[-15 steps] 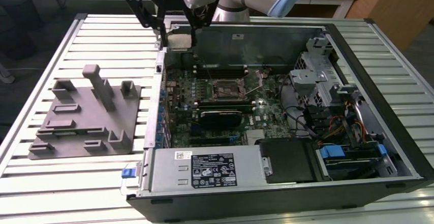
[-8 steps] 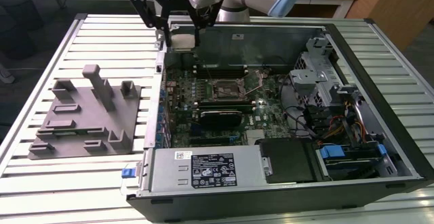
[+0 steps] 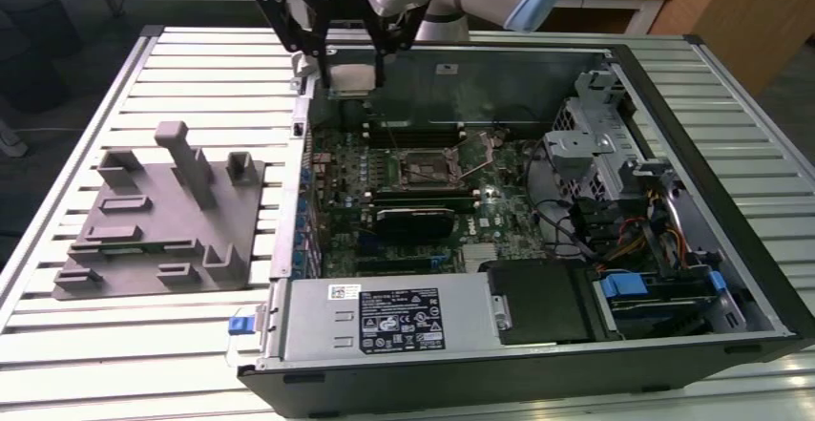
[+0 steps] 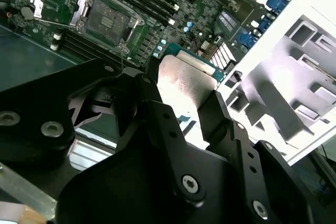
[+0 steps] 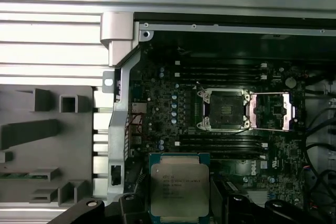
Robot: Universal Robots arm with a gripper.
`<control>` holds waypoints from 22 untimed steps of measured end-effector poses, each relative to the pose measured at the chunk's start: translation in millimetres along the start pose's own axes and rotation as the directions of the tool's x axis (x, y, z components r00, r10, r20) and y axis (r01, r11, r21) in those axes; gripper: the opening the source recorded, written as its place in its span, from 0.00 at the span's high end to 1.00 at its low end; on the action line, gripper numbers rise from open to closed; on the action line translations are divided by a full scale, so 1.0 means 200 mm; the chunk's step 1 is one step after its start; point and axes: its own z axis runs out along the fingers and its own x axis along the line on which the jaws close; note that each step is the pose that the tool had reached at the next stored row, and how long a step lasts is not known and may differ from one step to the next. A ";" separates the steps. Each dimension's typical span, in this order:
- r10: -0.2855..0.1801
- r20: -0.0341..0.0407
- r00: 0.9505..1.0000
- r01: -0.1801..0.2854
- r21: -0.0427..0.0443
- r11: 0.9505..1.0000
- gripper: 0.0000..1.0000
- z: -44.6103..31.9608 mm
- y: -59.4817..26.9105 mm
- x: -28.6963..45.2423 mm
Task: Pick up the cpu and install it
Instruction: 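Pick up the cpu and move it towards the insertion slot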
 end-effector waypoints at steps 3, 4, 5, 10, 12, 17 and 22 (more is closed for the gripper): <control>0.000 0.000 1.000 0.000 0.000 1.000 0.46 0.001 0.000 -0.016; 0.000 0.000 1.000 0.000 0.000 1.000 0.46 0.001 0.000 -0.022; 0.000 0.000 1.000 0.000 0.000 1.000 0.46 0.001 0.000 -0.028; 0.000 0.000 1.000 0.000 0.000 1.000 0.46 0.001 0.000 -0.055; 0.000 0.000 1.000 0.000 0.000 1.000 0.46 0.002 0.000 -0.064; 0.000 0.000 1.000 0.000 0.000 1.000 0.46 0.002 0.000 -0.087; 0.000 0.000 1.000 0.000 0.000 1.000 0.46 0.003 0.000 -0.110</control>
